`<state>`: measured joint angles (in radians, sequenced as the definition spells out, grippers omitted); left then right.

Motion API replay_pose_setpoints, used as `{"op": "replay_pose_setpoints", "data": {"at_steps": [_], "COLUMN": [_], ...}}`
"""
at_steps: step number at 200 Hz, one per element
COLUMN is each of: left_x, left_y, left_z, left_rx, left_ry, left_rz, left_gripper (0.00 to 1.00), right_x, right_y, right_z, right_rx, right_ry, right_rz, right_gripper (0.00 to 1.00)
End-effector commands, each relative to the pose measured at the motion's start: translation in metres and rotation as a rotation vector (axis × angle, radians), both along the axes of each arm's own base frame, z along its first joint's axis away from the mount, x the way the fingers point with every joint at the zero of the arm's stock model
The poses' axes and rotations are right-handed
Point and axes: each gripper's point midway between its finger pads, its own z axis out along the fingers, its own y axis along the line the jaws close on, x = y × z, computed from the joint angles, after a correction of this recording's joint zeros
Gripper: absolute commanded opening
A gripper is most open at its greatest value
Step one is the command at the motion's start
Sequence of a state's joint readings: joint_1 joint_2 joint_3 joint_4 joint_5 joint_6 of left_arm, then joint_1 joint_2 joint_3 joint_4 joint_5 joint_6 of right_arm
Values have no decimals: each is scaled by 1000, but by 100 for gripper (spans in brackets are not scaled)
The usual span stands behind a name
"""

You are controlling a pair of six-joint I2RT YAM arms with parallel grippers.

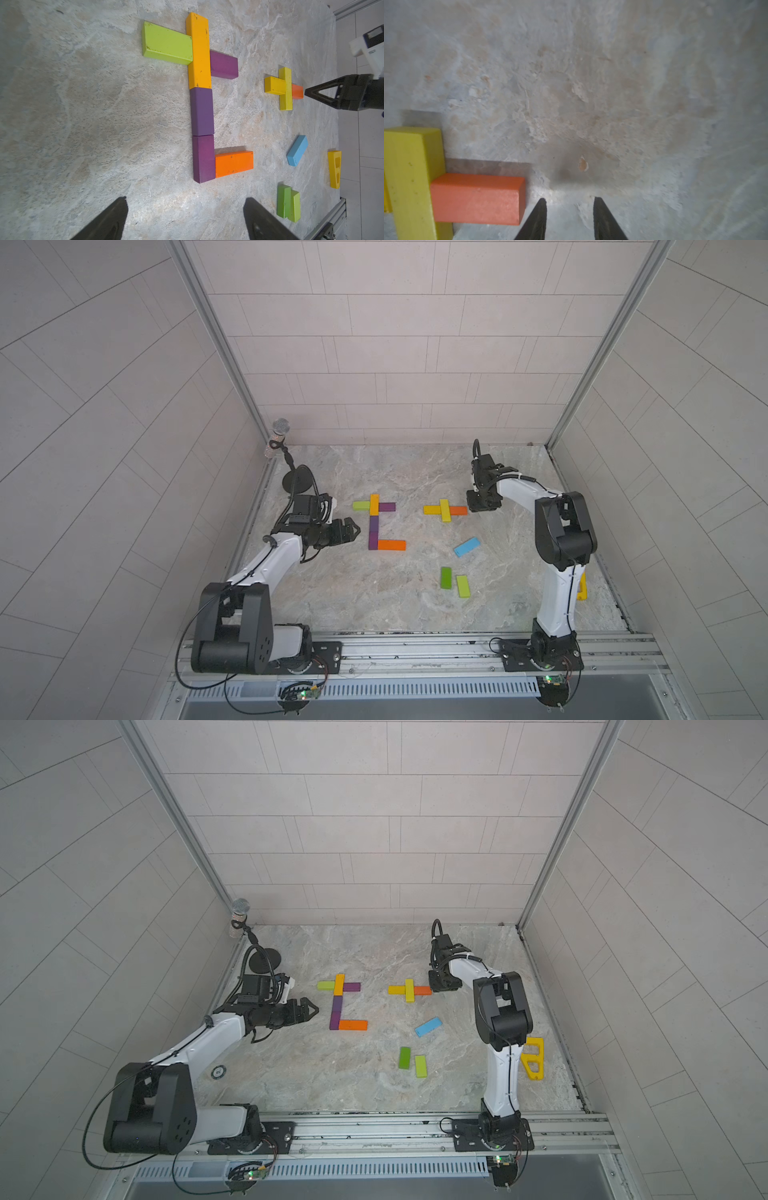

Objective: Assemble the letter t with building blocks
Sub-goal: Assemble the building block at the center of the board, then pick up the building block from the center of the board.

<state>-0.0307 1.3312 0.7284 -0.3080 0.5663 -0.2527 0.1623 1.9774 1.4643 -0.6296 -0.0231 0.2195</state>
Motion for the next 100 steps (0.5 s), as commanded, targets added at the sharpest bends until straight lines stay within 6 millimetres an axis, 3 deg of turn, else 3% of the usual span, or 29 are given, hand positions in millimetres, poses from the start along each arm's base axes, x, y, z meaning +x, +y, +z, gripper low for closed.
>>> {"op": "replay_pose_setpoints", "data": {"at_steps": [1,26,27,30,32,46,60,72,100], "left_x": [0,0,0,0,0,-1,-2,-4,-7], "left_y": [4,1,1,0,0,-5,-11,-15,-22], "left_z": [2,4,4,5,5,7,12,15,25], "left_rx": [13,-15,-17,-18,-19,-19,-7,8,34], "left_ry": [2,-2,-3,-4,-5,-14,-38,-61,-119], "left_rz": [2,11,12,11,11,-5,-32,-57,-100], "left_gripper": [90,88,88,87,87,86,86,86,86], "right_x": [15,8,7,5,3,-7,-18,-28,-49], "right_y": [-16,-12,-11,-10,-9,-1,0,5,44], "right_z": [84,159,160,169,174,194,198,188,164], "right_rx": [-57,-43,-42,-36,-31,28,87,133,392], "right_ry": [-233,-413,-417,-439,-452,-534,-575,-565,-499], "right_rz": [-39,0,2,5,7,21,-15,-12,108], "right_gripper": [45,61,66,94,99,100,100,100,100]}}
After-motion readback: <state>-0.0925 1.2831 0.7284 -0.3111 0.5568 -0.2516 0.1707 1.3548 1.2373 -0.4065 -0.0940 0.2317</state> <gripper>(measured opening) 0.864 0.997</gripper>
